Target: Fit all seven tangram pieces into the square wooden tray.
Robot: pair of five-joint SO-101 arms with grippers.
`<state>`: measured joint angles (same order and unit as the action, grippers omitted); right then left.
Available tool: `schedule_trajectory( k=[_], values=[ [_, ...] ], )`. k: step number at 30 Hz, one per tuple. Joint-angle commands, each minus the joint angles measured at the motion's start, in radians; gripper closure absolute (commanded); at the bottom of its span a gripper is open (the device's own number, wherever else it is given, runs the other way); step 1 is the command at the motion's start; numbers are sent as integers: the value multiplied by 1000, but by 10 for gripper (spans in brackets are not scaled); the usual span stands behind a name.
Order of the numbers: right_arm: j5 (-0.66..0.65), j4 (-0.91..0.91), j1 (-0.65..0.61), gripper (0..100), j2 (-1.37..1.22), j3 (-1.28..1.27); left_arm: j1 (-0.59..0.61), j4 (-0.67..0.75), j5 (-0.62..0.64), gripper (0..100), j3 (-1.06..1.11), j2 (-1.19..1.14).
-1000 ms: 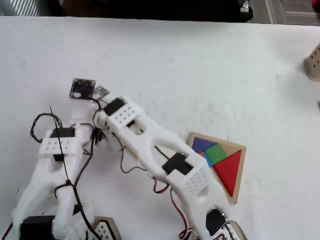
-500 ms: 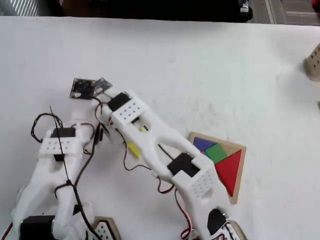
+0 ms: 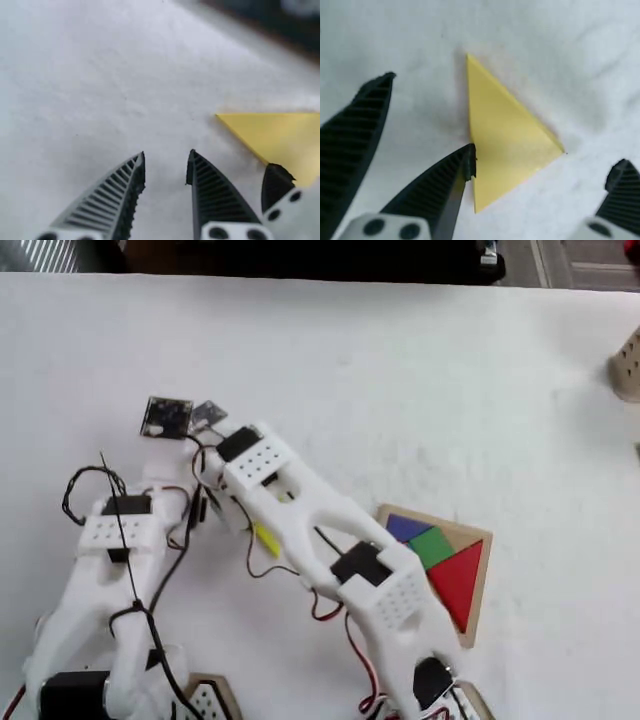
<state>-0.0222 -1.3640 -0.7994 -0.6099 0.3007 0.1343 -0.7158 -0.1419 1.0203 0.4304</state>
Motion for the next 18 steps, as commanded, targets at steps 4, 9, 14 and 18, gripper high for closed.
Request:
schedule_trajectory(
  k=[4,9,14,18],
  values=[
    [2,4,18,602,5,31,-12,21,-12,849,-8,36],
    [3,18,18,615,-18,31,-12,21,-12,849,-8,36],
    [3,-2,13,653,-87,91,-12,21,-12,849,-6,36],
    [3,-10,13,649,-88,94,-12,23,-12,849,-2,36]
  ],
)
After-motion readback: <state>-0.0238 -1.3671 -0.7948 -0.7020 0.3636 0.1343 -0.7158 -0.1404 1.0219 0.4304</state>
